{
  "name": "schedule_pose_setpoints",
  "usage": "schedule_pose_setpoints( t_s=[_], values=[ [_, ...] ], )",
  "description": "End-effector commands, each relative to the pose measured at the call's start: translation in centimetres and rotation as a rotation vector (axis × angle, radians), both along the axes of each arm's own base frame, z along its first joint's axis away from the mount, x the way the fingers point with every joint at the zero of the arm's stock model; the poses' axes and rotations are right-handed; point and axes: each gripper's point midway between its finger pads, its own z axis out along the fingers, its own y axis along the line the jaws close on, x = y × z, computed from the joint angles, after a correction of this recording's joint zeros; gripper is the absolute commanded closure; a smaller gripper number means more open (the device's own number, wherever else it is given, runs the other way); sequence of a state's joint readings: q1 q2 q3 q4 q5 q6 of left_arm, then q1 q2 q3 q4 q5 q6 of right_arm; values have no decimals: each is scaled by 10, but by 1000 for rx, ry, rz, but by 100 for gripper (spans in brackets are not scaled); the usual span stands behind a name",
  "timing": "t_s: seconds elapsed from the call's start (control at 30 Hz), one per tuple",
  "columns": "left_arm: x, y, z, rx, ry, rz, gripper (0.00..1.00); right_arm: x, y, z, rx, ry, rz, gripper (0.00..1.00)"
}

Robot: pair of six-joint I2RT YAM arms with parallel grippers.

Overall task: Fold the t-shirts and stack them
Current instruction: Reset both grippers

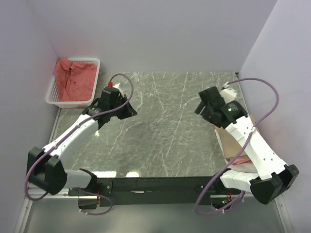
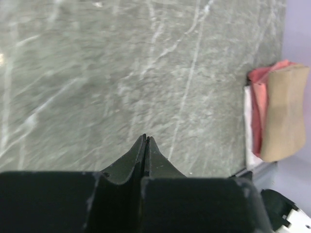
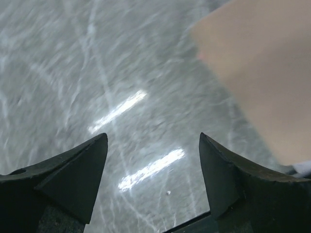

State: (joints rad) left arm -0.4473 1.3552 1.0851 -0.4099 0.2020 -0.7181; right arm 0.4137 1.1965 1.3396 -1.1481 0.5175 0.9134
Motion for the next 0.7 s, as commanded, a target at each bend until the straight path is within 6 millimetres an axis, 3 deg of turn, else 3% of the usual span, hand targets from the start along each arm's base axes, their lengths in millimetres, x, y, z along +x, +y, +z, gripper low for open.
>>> schedule_pose_setpoints(
  t_s=[0.0, 0.07, 0.1, 0.13, 0.2, 0.27, 0.3, 0.37, 0.4, 0.67],
  values=[
    [-6, 29, -5, 72, -59, 99, 95, 14, 34, 10, 61, -164, 76, 18],
    [-12, 40, 5, 66, -108, 145, 94, 8, 61, 12, 94, -208, 175, 18],
    [-18, 46, -4, 78, -100, 160, 94, 9, 71, 8, 99, -227, 215, 18],
    [-24, 50, 4, 57, -124, 172, 93, 6, 76, 9, 109, -246, 242, 18],
    [-30, 63, -3, 84, -134, 220, 93, 2, 91, 0, 120, -263, 330, 17],
    [-35, 75, 2, 86, -165, 267, 92, -1, 96, 0, 149, -297, 371, 16],
    [-40, 79, -5, 98, -159, 279, 92, -4, 104, -10, 165, -296, 427, 16],
    [-45, 85, -2, 81, -177, 312, 92, -6, 108, -7, 193, -344, 469, 15],
    [-49, 88, -9, 84, -167, 321, 92, -10, 108, -17, 190, -331, 487, 14],
    [-60, 95, -15, 73, -156, 344, 92, -19, 111, -31, 190, -338, 563, 13]
  ],
)
